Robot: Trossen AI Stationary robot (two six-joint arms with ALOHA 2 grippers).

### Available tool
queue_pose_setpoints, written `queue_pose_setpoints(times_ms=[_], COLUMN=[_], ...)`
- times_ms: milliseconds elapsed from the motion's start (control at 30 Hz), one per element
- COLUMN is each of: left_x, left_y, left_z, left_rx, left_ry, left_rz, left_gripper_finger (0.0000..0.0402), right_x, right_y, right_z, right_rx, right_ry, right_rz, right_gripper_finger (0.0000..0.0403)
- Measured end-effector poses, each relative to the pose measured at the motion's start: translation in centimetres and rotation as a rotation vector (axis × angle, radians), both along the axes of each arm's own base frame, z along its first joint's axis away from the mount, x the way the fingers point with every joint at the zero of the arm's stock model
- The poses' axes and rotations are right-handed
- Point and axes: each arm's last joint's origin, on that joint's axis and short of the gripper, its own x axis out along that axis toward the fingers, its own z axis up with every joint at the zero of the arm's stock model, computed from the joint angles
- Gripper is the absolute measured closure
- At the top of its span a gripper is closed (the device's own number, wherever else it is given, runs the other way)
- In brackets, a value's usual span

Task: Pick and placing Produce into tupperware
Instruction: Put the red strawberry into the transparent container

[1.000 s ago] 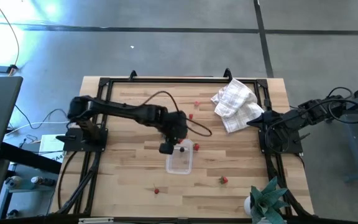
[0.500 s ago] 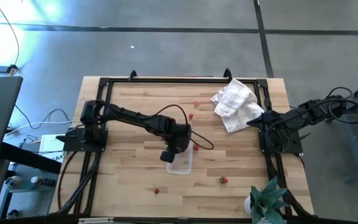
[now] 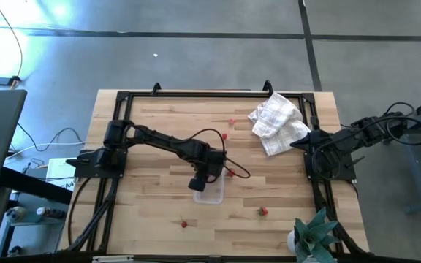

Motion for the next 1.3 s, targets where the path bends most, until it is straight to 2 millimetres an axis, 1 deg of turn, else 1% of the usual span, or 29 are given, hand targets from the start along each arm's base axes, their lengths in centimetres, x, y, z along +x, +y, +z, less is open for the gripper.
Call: queue_pose_setpoints(times_ms=[400, 800, 933, 1000, 1100, 1300], left_x=[0.0, 0.0, 0.0, 0.4, 1.1, 2.1], left_y=[0.0, 0.0, 0.0, 0.0, -0.1, 0.0], left_z=[-0.1, -0.1, 0.1, 0.5, 1.8, 5.6], left_rx=[0.003, -0.006, -0.006, -0.007, -0.027, -0.008], left_ry=[0.005, 0.004, 0.003, -0.014, -0.055, -0.071], left_rz=[0.011, 0.01, 0.008, 0.005, -0.03, -0.078], left_gripper_finger=[0.0278, 0.0235, 0.0231, 0.0233, 0.0242, 0.0264], right_x=[0.0, 0.0, 0.0, 0.0, 0.0, 0.0], right_y=[0.0, 0.0, 0.0, 0.0, 0.0, 0.0], right_z=[0.0, 0.0, 0.0, 0.0, 0.0, 0.0], right_rx=[0.0, 0.0, 0.0, 0.0, 0.0, 0.0], right_ry=[0.0, 0.0, 0.0, 0.0, 0.0, 0.0], right_rz=[0.0, 0.0, 0.0, 0.0, 0.0, 0.001], right_gripper_finger=[0.0402, 0.0402, 0.0402, 0.0402, 0.0402, 0.0402])
